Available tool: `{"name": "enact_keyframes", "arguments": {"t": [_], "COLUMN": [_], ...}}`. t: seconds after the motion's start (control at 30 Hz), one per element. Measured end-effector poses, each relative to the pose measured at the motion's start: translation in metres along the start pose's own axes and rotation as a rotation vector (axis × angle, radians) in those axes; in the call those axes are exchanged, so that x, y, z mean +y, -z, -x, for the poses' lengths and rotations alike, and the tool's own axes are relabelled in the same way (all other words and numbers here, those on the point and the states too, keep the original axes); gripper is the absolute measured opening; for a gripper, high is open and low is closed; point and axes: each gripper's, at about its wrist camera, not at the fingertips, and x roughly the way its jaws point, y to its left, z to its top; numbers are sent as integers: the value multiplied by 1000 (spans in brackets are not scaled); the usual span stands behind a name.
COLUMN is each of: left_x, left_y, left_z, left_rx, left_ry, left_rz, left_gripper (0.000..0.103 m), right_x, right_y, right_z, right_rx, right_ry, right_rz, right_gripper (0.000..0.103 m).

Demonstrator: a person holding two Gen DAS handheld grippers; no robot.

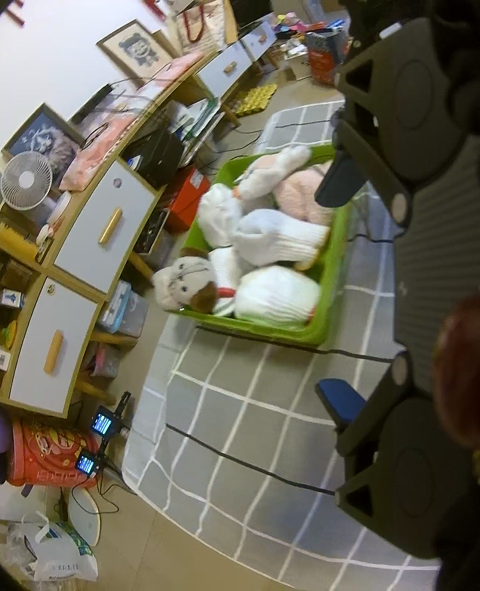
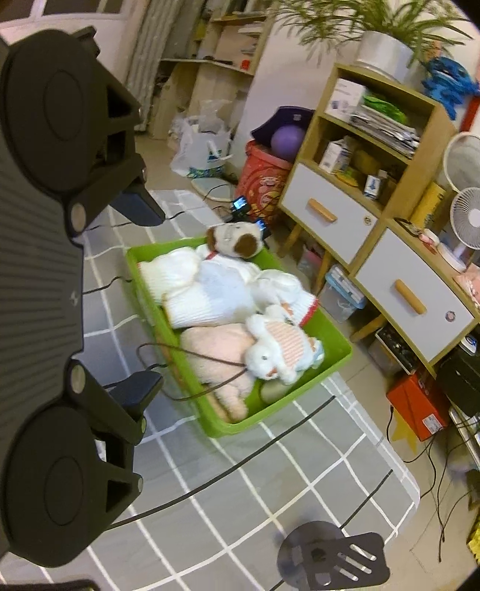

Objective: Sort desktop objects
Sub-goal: 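Withdraw both tools from the bin toward the last plush toys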

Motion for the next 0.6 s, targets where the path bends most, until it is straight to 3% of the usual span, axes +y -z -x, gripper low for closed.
{"name": "enact_keyframes", "arguments": {"t": [0.23, 0.4, 0.6], "left_x": [5, 7, 11], "left_y": [31, 50, 72], "left_z": [0, 9, 12], "left_rx": [25, 19, 79], "left_ry": [-27, -15, 20], "left_rz": [-55, -62, -31], "left_gripper": [102, 102, 102], "right_x": [-7, -1, -3], "right_y": [32, 41, 53], "right_z": [-8, 2, 12], "right_rx": [82, 87, 92], "right_ry": [76, 47, 114], "right_rz": [77, 122, 179], "right_gripper": [89, 89, 89]}}
